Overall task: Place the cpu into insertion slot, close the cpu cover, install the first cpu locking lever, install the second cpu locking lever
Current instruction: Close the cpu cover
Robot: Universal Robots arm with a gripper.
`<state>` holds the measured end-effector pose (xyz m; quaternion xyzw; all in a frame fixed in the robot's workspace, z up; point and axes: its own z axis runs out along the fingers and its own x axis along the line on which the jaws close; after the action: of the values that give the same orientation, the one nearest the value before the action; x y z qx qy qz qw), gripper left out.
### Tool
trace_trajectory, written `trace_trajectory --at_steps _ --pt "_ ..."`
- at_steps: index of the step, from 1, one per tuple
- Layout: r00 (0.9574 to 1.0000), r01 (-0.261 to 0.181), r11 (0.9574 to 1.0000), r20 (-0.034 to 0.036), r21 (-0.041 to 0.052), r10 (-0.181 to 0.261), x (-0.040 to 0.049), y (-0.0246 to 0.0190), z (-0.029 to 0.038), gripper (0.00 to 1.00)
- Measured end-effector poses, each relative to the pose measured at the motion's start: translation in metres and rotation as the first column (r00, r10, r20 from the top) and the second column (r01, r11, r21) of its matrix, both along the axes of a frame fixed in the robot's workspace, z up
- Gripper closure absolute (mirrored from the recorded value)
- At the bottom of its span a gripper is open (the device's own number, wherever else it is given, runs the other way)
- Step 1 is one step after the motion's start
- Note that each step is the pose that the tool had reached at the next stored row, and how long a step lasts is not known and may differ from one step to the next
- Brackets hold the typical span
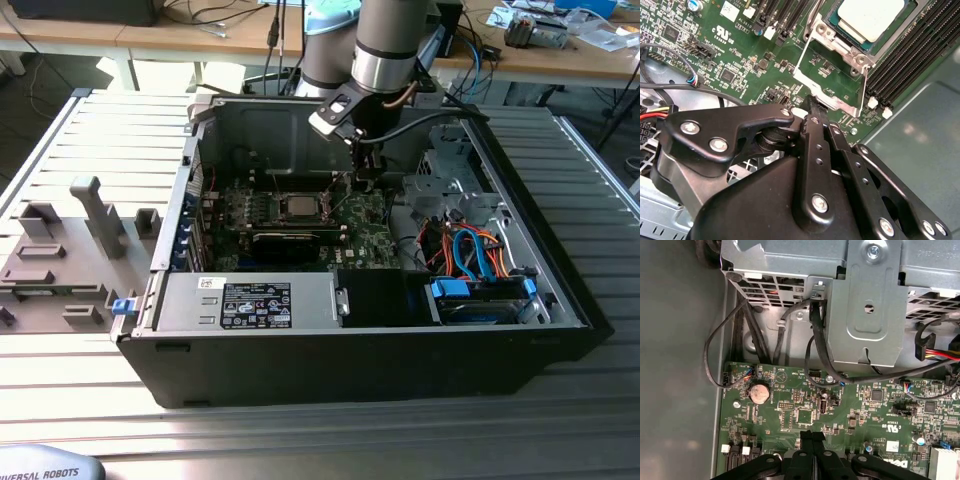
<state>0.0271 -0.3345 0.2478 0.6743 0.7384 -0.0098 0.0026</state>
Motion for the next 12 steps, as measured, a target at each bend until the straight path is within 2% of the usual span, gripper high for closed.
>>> trace_trajectory --at_steps 12 --pt "1.0 0.0 1.0 0.0 0.0 0.0 -0.0025 0.0 0.0 0.89"
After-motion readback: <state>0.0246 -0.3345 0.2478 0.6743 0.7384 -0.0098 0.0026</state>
